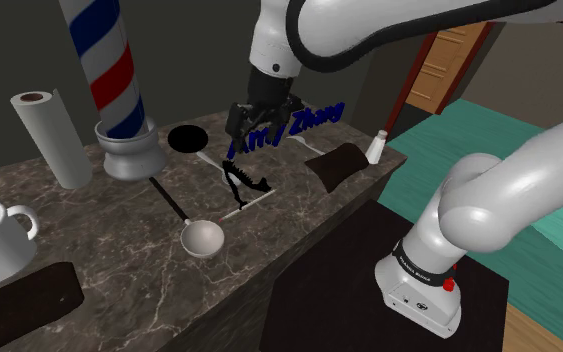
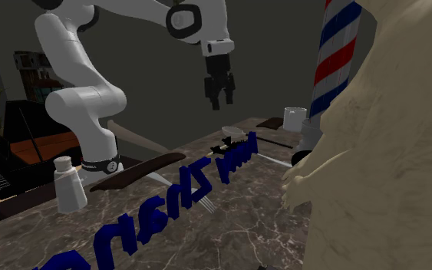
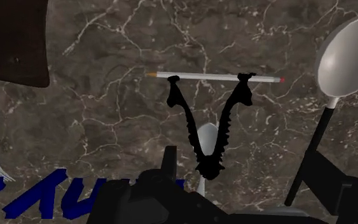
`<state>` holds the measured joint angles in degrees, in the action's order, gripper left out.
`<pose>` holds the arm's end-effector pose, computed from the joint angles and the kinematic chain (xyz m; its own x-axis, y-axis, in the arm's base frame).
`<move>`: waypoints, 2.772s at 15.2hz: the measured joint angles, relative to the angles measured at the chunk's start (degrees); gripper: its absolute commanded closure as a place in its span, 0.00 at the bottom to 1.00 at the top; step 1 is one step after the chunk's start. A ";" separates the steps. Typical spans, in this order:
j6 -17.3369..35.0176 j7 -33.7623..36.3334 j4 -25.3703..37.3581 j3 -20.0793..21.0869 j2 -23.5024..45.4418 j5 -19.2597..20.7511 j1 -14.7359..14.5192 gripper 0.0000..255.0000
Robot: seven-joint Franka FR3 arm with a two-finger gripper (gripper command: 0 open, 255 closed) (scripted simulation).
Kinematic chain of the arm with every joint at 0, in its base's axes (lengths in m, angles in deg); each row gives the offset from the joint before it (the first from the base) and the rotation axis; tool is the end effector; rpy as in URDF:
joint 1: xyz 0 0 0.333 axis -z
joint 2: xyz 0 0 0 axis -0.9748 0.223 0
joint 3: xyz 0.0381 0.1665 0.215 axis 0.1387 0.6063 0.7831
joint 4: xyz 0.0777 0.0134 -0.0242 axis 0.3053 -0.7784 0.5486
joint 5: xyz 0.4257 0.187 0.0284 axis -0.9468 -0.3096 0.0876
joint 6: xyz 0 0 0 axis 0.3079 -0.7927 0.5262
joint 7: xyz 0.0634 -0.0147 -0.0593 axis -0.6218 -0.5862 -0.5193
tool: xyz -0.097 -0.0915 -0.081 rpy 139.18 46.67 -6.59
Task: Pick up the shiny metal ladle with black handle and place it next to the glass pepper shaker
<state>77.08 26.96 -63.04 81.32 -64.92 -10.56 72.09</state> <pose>0.4705 0.2211 0.3652 0.9927 -0.0569 0.1059 -0.0477 -0.9950 -0.0882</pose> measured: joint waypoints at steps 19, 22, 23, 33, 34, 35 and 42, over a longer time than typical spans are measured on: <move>17.91 28.63 15.36 12.52 34.93 19.51 -1.50 0.00; 19.77 29.92 15.16 12.05 36.94 21.31 -1.97 0.00; 20.23 30.18 15.18 11.88 37.52 21.79 -2.07 0.00; 20.42 30.53 15.22 11.64 37.86 22.29 -2.13 1.00; 20.51 30.55 15.26 11.66 37.94 22.30 -2.17 1.00; 20.56 30.56 15.27 11.66 37.96 22.31 -2.18 1.00; 19.93 30.12 15.50 11.89 37.47 21.74 -2.05 1.00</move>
<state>97.02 57.08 -47.54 93.21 -27.45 11.18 70.04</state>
